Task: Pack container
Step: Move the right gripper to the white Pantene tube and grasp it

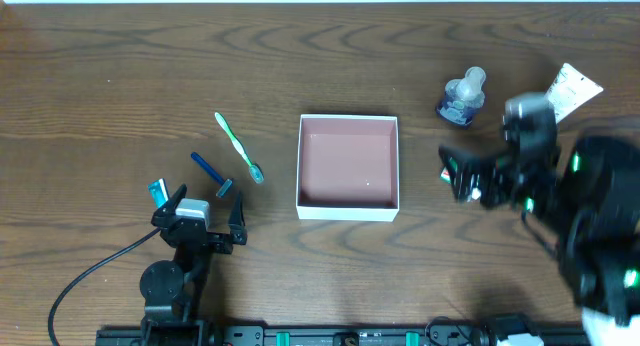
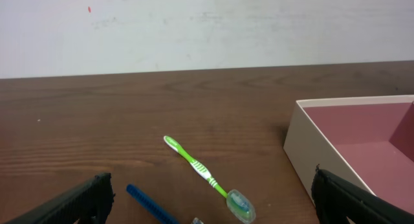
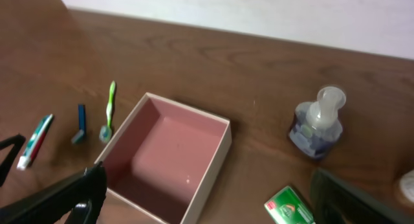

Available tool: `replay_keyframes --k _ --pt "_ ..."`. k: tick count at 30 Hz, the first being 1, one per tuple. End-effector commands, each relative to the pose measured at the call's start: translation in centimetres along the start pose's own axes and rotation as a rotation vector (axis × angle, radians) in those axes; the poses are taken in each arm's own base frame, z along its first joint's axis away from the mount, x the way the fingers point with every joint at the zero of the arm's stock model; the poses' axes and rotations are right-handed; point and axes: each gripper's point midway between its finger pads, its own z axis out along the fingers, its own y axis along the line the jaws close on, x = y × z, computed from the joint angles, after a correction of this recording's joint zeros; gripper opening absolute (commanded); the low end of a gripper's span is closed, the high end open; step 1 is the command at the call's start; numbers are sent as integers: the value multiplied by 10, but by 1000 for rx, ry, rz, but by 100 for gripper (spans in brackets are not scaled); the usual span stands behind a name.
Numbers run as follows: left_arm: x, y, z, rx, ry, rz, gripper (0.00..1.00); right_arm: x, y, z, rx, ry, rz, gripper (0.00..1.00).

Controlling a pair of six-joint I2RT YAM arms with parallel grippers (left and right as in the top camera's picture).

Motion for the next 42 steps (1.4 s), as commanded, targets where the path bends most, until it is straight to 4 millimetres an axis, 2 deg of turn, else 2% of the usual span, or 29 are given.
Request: replay_keyframes --k 1,3,5,7,11,17,20,27,34,42 --pt "17 0 1 6 50 -3 98 -32 3 1 -17 15 -60 99" --pt "17 0 1 6 50 -3 98 -40 2 3 -16 30 -54 99" --pt "17 0 1 6 50 -3 98 -45 -8 5 36 29 -49 99" --pt "17 0 1 6 50 -3 98 -47 -29 5 138 26 13 99" --pt "17 0 1 6 50 -3 98 -38 -85 -5 375 37 184 99" --pt "17 0 1 6 50 -3 98 -22 -153 -14 521 61 343 99" --pt "17 0 1 6 50 -3 98 -17 -182 -12 558 78 351 99" --pt "17 0 1 6 50 -3 98 -26 -217 20 492 76 226 99" --pt "17 0 1 6 50 -3 98 -12 -262 45 513 102 243 99" --pt "17 0 1 6 50 -3 98 -10 -283 56 419 69 192 99"
